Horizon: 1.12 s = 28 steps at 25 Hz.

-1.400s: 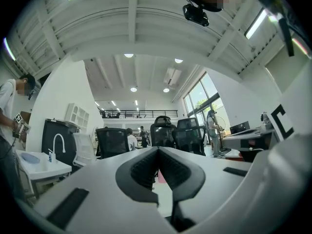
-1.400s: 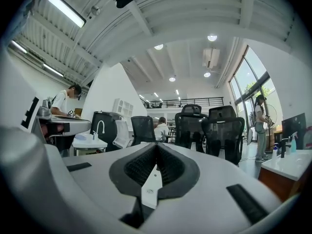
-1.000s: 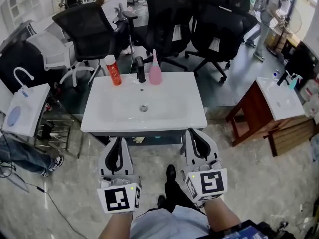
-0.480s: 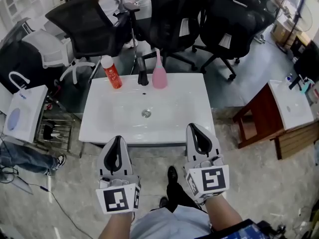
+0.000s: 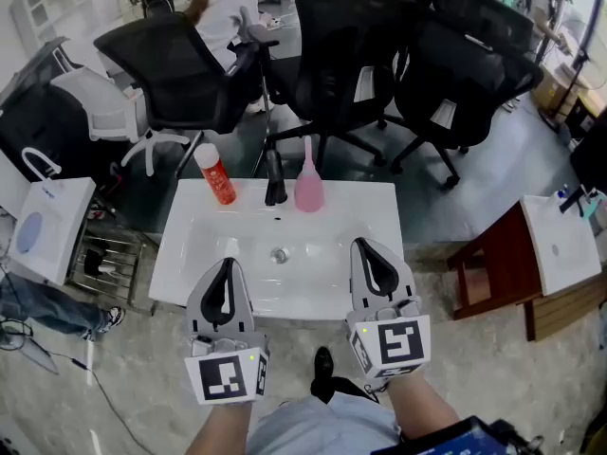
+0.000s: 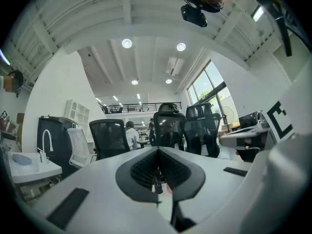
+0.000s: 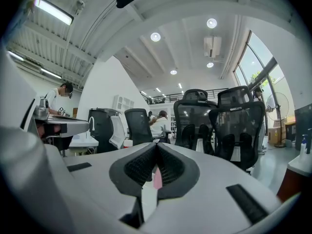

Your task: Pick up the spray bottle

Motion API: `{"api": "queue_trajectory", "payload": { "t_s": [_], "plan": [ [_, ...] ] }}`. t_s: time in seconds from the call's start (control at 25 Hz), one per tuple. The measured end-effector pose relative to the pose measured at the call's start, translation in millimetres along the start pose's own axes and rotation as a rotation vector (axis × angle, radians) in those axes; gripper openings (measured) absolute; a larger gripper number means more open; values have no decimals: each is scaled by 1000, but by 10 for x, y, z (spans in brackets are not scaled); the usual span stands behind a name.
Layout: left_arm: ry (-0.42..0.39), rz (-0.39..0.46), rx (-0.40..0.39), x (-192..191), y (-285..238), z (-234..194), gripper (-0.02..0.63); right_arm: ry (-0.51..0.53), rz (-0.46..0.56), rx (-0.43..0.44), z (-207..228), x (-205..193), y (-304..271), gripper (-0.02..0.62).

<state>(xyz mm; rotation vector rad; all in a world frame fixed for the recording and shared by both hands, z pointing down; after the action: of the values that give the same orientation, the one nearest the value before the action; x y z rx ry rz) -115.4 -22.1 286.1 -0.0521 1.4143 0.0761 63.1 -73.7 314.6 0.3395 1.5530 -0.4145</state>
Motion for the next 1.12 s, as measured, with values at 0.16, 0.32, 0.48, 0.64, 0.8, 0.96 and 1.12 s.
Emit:
{"api": "queue_trajectory", "payload": {
  "t_s": [0.16, 0.32, 0.48, 0.64, 0.8, 0.96, 1.12],
  "plan": [
    [-11, 32, 17, 144, -200, 45, 15, 12, 30, 20, 152, 144, -199, 15],
    [-23, 55, 41, 245, -308, 55, 15, 19, 66, 37, 263, 272, -362, 15],
    [-33, 48, 64, 198, -335, 25, 15, 12, 77, 50, 288, 265, -472, 15],
    [-32, 40, 80, 132, -387, -4, 15, 5, 70, 63, 295, 180, -578, 15],
    [-33, 27, 85, 94, -451, -81, 15, -1, 52, 72, 240, 124, -698, 15],
    [-6, 24, 74, 43, -617, -149, 15, -1, 40, 67, 226, 83, -861, 15],
    [-23, 24, 60, 43, -805, -297, 15, -5, 26, 63, 166, 55, -1063, 15]
  ]
}}
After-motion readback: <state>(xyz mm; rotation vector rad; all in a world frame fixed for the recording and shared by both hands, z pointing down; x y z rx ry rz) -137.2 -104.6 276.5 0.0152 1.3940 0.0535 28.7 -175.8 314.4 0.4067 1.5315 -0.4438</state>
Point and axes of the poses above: the fingertips, and each gripper's own axes: y backward along the fingers, z to its right, x out of its top, the point moved 1 cm from there along y, backward along the fingers, and after that the axes turned 2 degrees about -x, right-handed, at the moved point
